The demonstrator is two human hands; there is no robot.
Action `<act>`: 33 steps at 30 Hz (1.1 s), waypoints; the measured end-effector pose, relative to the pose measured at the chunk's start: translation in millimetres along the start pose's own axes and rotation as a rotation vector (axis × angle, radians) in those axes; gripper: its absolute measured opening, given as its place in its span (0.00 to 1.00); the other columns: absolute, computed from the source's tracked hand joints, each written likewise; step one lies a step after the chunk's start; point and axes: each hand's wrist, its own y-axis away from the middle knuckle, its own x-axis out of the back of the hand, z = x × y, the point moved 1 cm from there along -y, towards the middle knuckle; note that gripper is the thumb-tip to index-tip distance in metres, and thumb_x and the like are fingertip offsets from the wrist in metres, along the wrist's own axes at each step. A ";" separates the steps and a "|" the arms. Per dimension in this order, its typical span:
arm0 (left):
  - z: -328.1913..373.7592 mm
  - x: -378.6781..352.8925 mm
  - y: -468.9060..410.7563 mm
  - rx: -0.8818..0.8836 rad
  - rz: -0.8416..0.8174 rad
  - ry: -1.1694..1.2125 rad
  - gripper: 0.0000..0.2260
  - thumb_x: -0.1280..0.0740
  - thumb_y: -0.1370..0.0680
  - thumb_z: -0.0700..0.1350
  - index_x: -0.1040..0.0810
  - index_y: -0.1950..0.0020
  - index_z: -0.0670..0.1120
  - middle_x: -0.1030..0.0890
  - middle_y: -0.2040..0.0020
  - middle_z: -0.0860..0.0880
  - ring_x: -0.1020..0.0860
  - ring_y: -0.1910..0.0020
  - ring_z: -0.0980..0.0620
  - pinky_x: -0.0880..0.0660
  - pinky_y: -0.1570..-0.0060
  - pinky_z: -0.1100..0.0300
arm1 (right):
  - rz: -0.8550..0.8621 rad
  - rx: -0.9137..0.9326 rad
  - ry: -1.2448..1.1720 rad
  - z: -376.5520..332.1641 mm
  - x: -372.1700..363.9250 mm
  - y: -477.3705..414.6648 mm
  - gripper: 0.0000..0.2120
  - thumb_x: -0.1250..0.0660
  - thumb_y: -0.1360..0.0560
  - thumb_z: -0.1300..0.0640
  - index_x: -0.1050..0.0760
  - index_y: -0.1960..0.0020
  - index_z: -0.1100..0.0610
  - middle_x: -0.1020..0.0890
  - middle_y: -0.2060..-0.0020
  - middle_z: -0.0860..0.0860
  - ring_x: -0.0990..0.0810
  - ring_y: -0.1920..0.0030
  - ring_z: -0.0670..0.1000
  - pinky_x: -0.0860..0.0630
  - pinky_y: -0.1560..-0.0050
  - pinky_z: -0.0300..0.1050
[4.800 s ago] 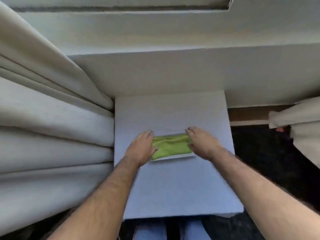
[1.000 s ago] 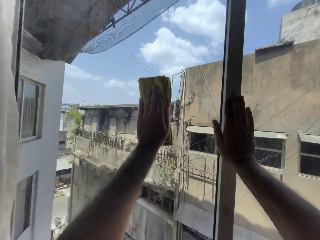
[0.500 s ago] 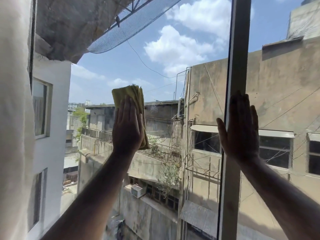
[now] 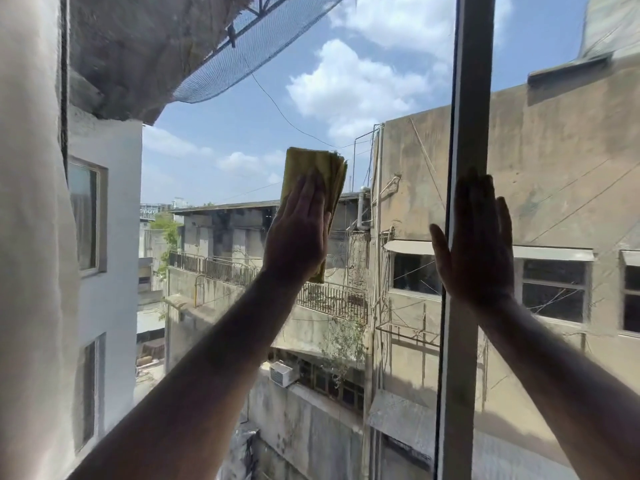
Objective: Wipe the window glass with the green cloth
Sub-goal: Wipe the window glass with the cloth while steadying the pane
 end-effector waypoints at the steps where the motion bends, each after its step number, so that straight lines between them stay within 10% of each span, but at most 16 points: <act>1: -1.5 -2.9 17.5 0.005 0.007 0.016 0.25 0.41 0.14 0.43 0.40 0.18 0.37 0.38 0.17 0.39 0.40 0.16 0.42 0.33 0.19 0.47 | 0.004 0.002 0.000 0.0 0.0 -0.1 0.34 0.47 0.13 0.47 0.51 0.14 0.63 0.48 0.13 0.60 0.50 0.12 0.59 0.46 0.14 0.63; 18: -28.6 -4.6 56.6 0.107 -0.004 -0.026 0.26 0.45 0.13 0.47 0.42 0.18 0.36 0.39 0.17 0.36 0.41 0.16 0.40 0.36 0.18 0.46 | 0.061 0.031 0.038 2.7 -5.7 1.2 0.34 0.50 0.12 0.44 0.50 0.14 0.63 0.47 0.13 0.61 0.48 0.13 0.60 0.45 0.14 0.62; 26: -32.1 -7.7 58.1 0.449 0.124 0.023 0.23 0.44 0.15 0.39 0.39 0.20 0.33 0.35 0.19 0.34 0.38 0.18 0.37 0.35 0.19 0.43 | 0.050 0.025 0.028 2.5 -6.8 -0.9 0.35 0.46 0.13 0.46 0.51 0.14 0.63 0.48 0.13 0.61 0.49 0.12 0.60 0.44 0.14 0.64; 33: 71.1 -33.0 36.6 -0.027 0.136 0.168 0.26 0.45 0.20 0.34 0.34 0.21 0.35 0.33 0.19 0.37 0.37 0.18 0.40 0.35 0.19 0.41 | 0.068 0.025 0.027 3.7 -7.3 0.1 0.33 0.47 0.12 0.46 0.49 0.14 0.63 0.46 0.13 0.61 0.47 0.13 0.60 0.43 0.14 0.63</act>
